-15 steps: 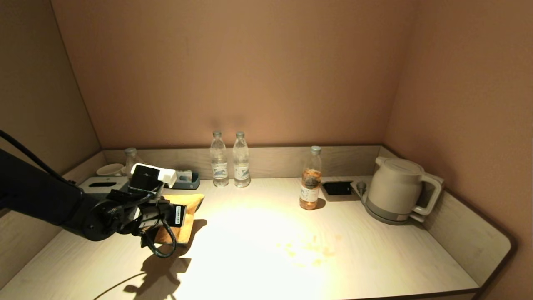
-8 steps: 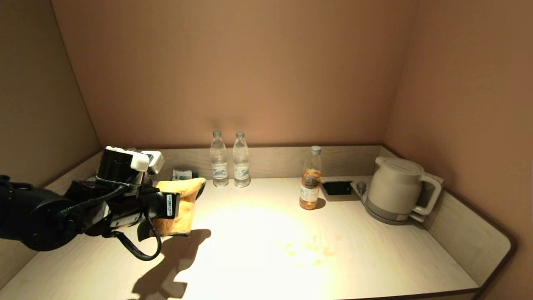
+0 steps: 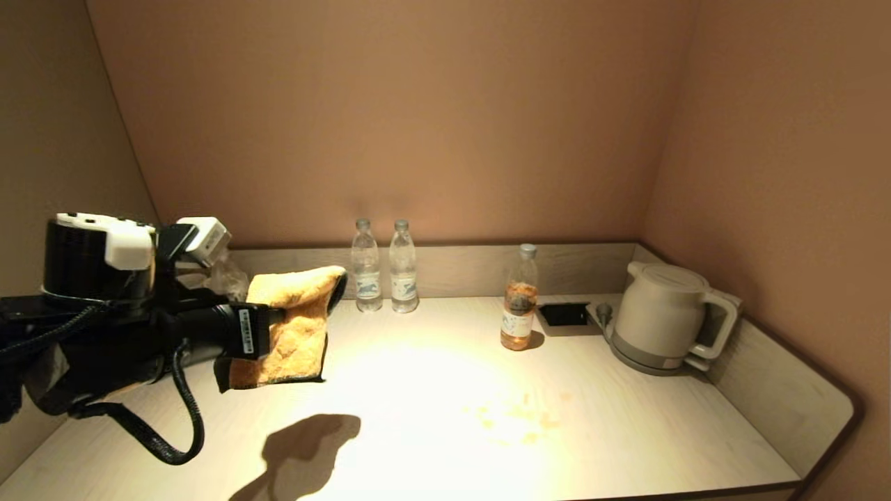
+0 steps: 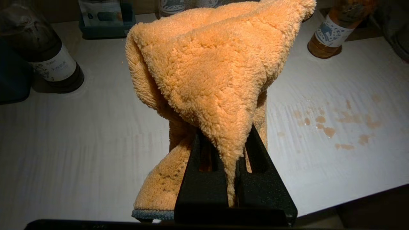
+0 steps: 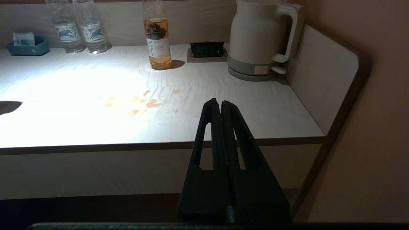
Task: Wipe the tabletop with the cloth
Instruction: Hand it to the other hand
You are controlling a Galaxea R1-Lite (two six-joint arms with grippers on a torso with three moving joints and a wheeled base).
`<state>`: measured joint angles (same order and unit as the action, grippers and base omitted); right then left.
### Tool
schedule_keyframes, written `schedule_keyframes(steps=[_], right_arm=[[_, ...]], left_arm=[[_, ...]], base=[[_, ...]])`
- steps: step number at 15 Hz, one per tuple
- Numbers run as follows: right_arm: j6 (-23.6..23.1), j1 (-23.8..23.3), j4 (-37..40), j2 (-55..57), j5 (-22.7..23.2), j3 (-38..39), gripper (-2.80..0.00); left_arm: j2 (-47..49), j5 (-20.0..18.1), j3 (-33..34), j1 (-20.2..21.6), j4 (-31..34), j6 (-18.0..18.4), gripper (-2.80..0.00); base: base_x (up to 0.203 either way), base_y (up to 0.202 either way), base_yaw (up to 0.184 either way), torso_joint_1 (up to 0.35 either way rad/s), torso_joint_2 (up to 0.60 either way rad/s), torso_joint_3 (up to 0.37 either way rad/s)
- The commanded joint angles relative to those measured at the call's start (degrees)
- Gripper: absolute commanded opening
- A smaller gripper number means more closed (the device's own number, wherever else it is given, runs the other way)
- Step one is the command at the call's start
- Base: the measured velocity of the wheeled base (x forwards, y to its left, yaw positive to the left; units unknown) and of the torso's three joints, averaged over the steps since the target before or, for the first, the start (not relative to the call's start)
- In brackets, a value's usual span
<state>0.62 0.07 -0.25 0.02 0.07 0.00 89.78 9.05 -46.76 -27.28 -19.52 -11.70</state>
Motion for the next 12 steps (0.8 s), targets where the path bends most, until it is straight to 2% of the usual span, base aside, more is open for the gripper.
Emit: schedule_keyframes(steps=[1, 8, 12], right_arm=[[-0.18, 0.01, -0.01, -0.02, -0.07, 0.0, -2.8], [-0.25, 0.02, 1.9, -0.02, -0.4, -1.01, -2.8], [1.56, 0.07, 10.51, 2.23, -1.17, -12.35, -2.8]], left_arm=[[-4.67, -0.3, 1.5, -0.23, -0.17, -0.12, -2.8], [-7.42, -0.39, 3.48, -0.5, -0.18, -1.22, -2.8], [-6.52, -0.43, 4.17, -1.23, -0.38, -2.89, -2.8]], base=[[0.0, 0.0, 0.0, 0.0, 0.0, 0.0], [0.0, 0.0, 0.0, 0.0, 0.0, 0.0], [0.0, 0.0, 0.0, 0.0, 0.0, 0.0]])
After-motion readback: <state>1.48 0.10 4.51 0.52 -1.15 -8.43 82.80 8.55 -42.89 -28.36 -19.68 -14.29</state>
